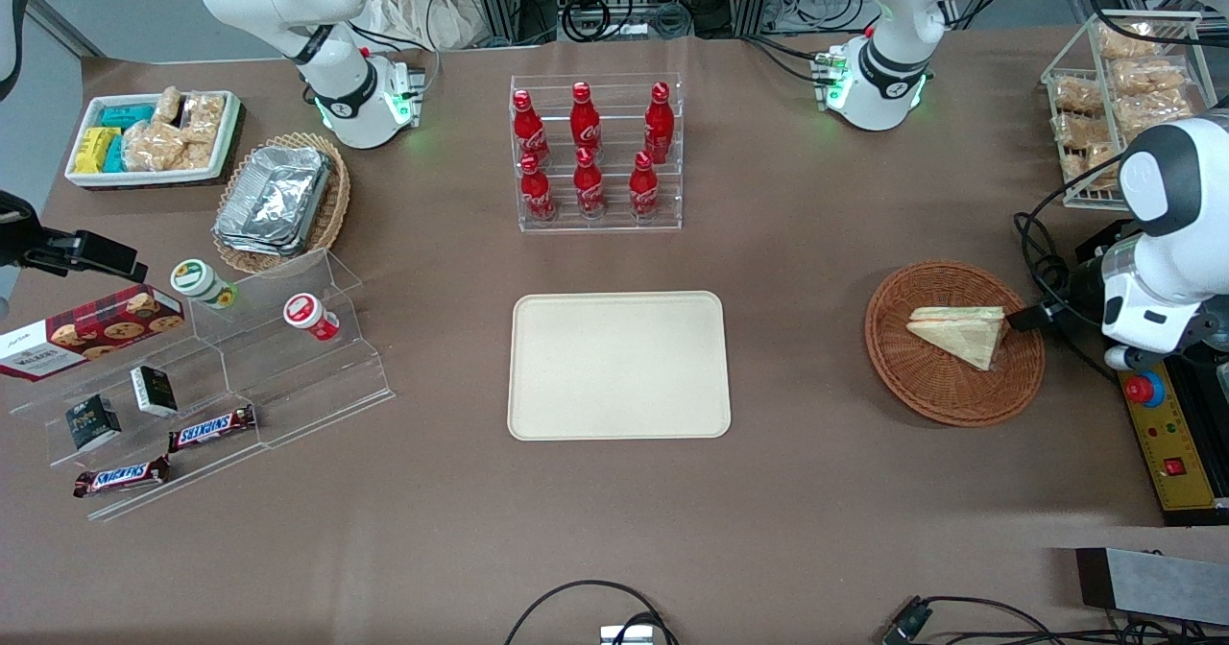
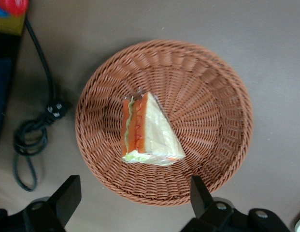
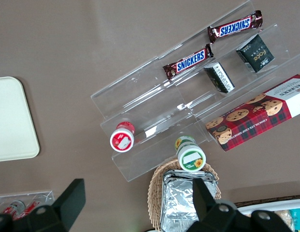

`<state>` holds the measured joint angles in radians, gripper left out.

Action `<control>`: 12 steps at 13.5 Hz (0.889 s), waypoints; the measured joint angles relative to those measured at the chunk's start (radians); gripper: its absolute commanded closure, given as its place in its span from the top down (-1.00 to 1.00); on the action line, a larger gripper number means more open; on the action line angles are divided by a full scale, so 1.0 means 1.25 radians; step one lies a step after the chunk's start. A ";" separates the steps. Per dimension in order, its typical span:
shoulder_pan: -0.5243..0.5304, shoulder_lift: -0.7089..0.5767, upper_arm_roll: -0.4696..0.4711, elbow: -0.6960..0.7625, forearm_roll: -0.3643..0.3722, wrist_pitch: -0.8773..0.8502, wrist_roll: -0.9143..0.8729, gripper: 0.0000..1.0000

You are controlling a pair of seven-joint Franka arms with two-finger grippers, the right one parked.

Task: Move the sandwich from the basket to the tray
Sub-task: 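Lower the left gripper and close it on the triangular sandwich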

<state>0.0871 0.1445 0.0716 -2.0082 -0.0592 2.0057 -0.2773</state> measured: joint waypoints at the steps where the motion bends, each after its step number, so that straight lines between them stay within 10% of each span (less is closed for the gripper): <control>1: 0.000 0.001 0.005 -0.017 -0.020 0.014 -0.012 1.00; 12: -0.008 0.095 0.002 -0.120 -0.034 0.235 -0.216 1.00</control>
<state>0.0766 0.2632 0.0735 -2.1578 -0.1021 2.2993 -0.5473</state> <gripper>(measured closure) 0.000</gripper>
